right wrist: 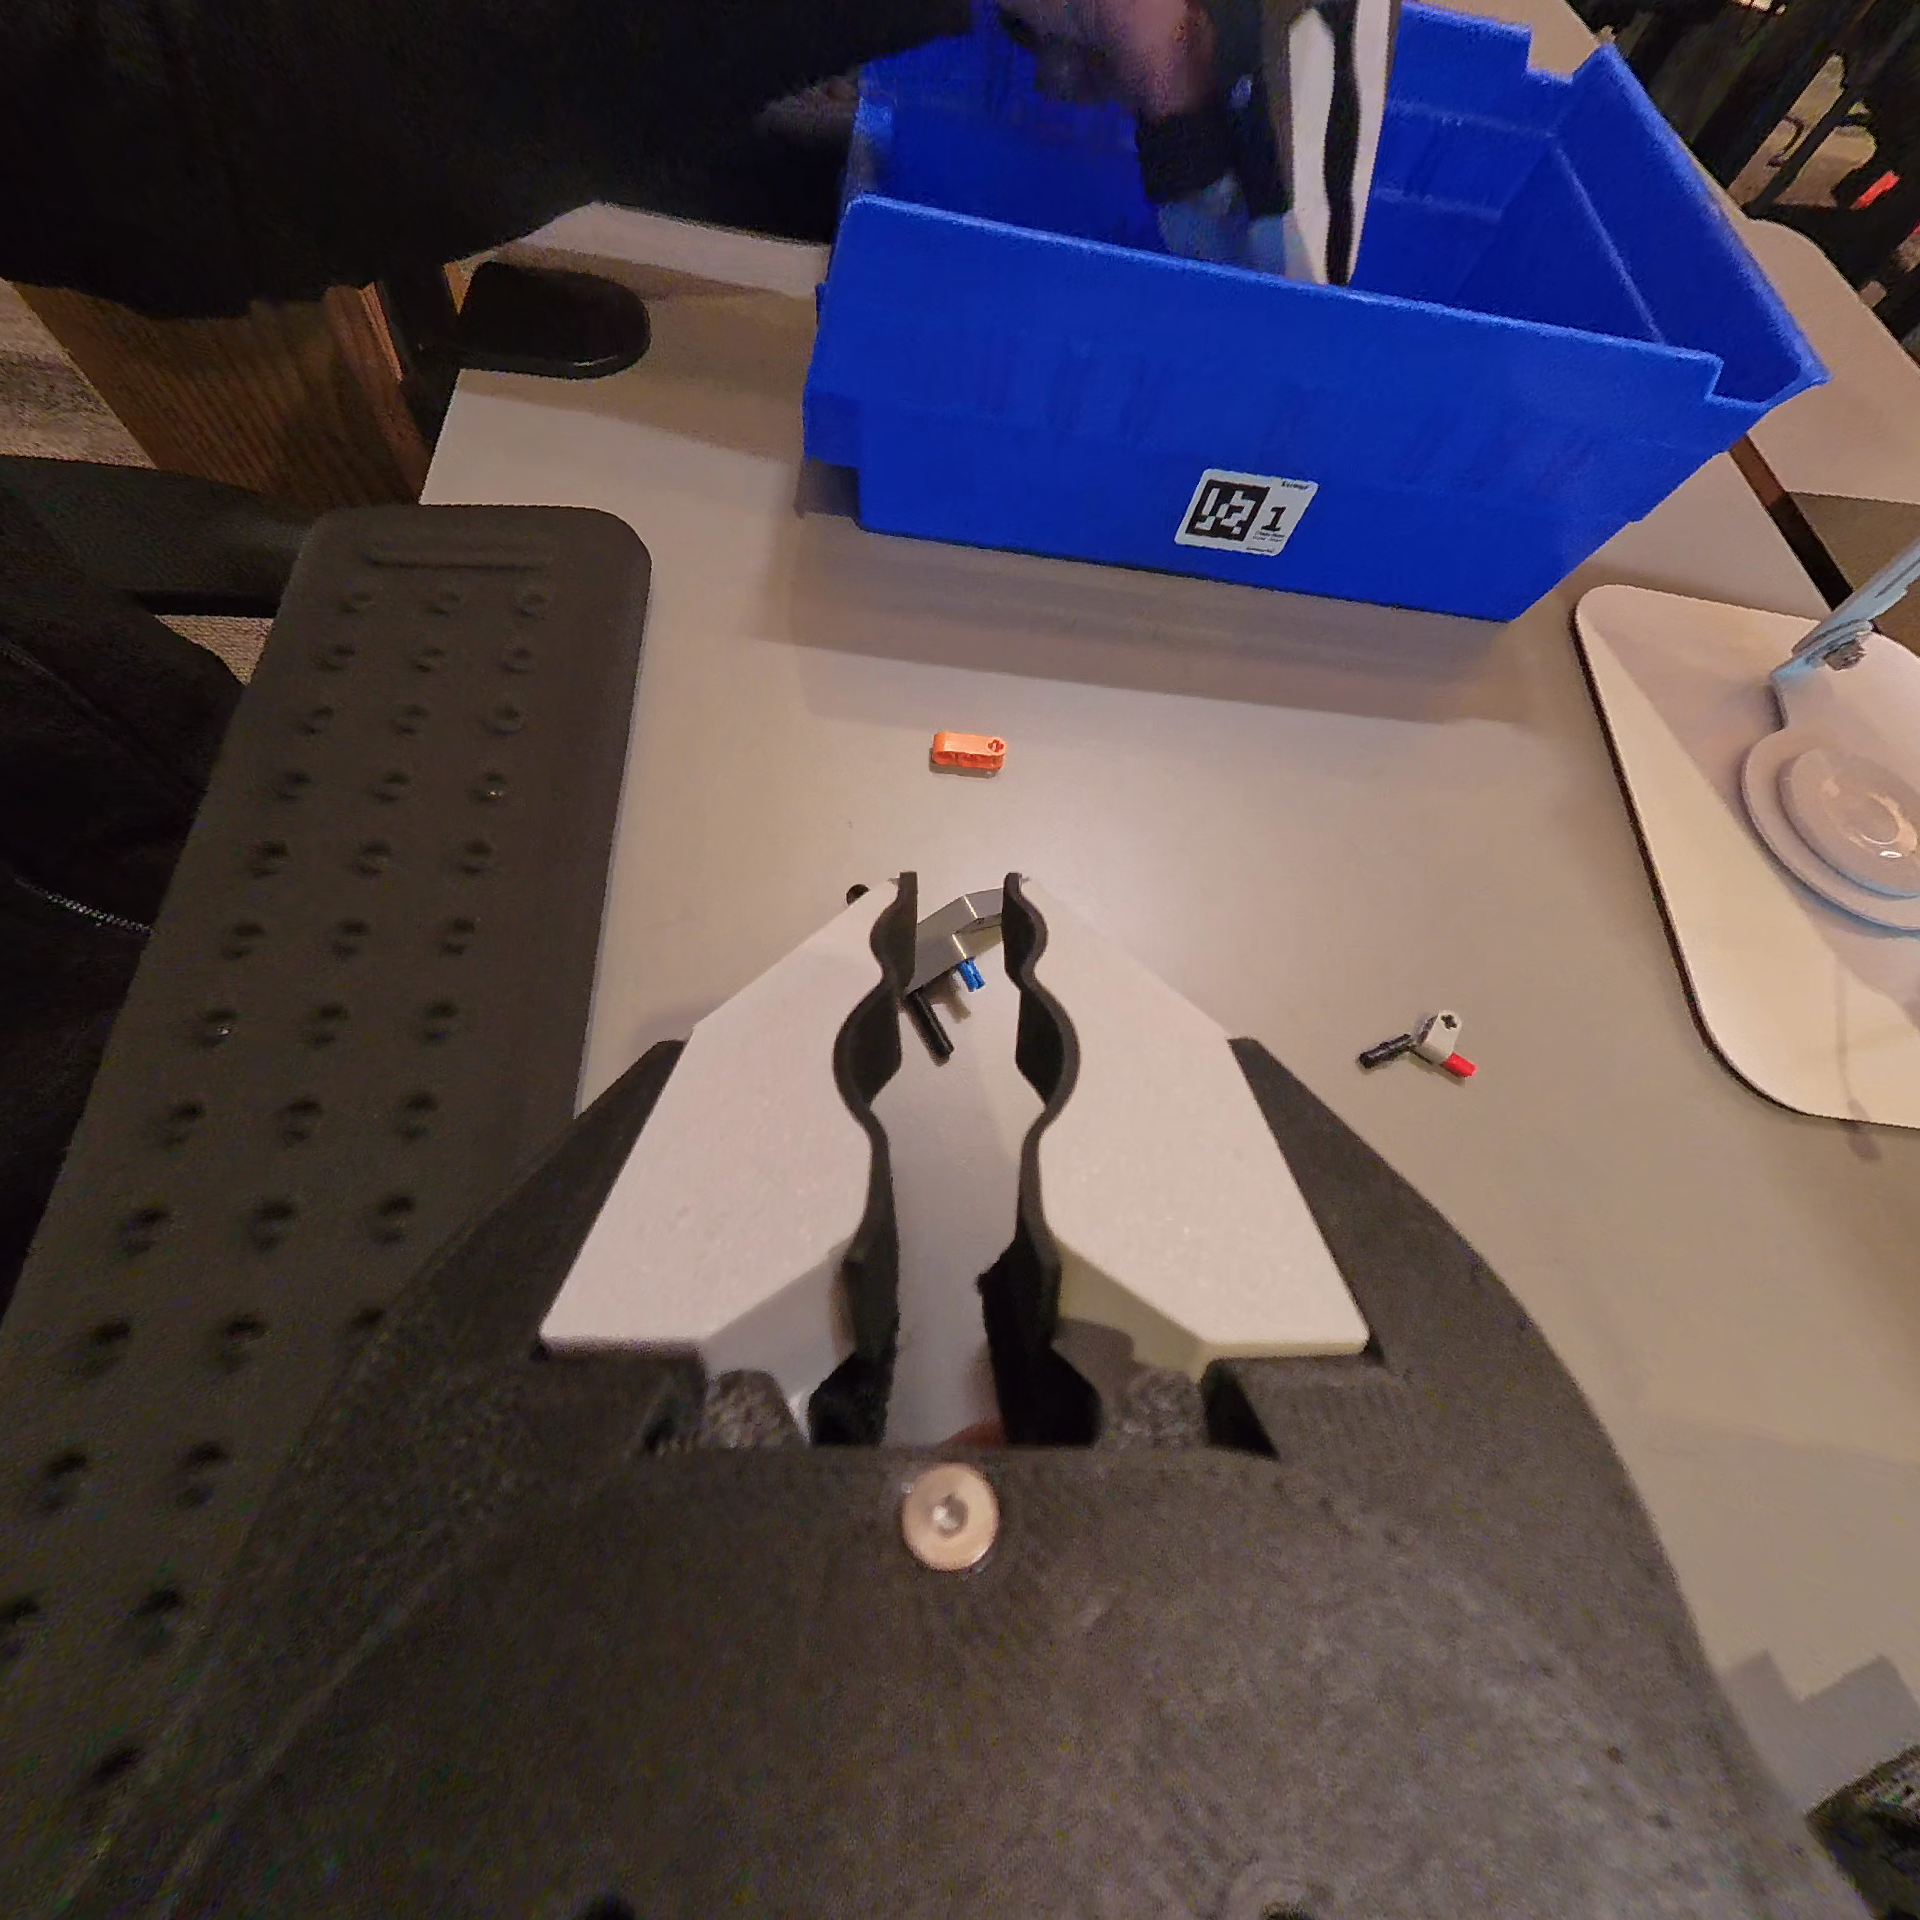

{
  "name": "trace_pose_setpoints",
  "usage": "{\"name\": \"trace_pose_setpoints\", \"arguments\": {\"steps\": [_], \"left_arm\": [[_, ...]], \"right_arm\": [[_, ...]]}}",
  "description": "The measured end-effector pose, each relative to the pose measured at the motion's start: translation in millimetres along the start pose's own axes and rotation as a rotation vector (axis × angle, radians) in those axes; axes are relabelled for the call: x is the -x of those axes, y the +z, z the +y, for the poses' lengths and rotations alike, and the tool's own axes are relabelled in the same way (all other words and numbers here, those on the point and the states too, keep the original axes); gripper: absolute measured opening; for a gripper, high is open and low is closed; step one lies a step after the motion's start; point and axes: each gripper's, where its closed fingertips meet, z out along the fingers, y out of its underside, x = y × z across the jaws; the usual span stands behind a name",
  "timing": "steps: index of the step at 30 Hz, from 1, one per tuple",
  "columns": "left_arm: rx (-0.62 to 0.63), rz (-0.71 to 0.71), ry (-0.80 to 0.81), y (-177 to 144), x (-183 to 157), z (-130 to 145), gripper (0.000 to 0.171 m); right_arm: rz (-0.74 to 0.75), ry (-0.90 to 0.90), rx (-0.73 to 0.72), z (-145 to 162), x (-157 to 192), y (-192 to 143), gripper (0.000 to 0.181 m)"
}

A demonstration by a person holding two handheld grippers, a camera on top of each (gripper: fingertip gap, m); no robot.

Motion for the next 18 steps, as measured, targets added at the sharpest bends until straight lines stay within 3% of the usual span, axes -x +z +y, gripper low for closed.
{"name": "trace_pose_setpoints", "arguments": {"steps": [4,7,11,15,18], "left_arm": [[-0.192,0.013,0.142,-62,-40,-66,0.014],[-0.211,0.075,0.341,-80,-100,-106,0.013],[-0.066,0.164,0.596,-50,-171,-121,0.013],[0.11,0.198,0.743,-5,-205,-112,0.013],[0.23,0.269,0.767,25,-223,-95,0.014]], "right_arm": [[0.001,-0.001,-0.006,-1,0,-1,0.013],[-0.007,-0.005,-0.013,-3,1,-2,0.013],[-0.03,-0.049,-0.026,-6,8,-5,0.013],[-0.047,-0.09,-0.032,-9,15,-8,0.012],[-0.055,-0.103,-0.037,-10,17,-11,0.012]]}}
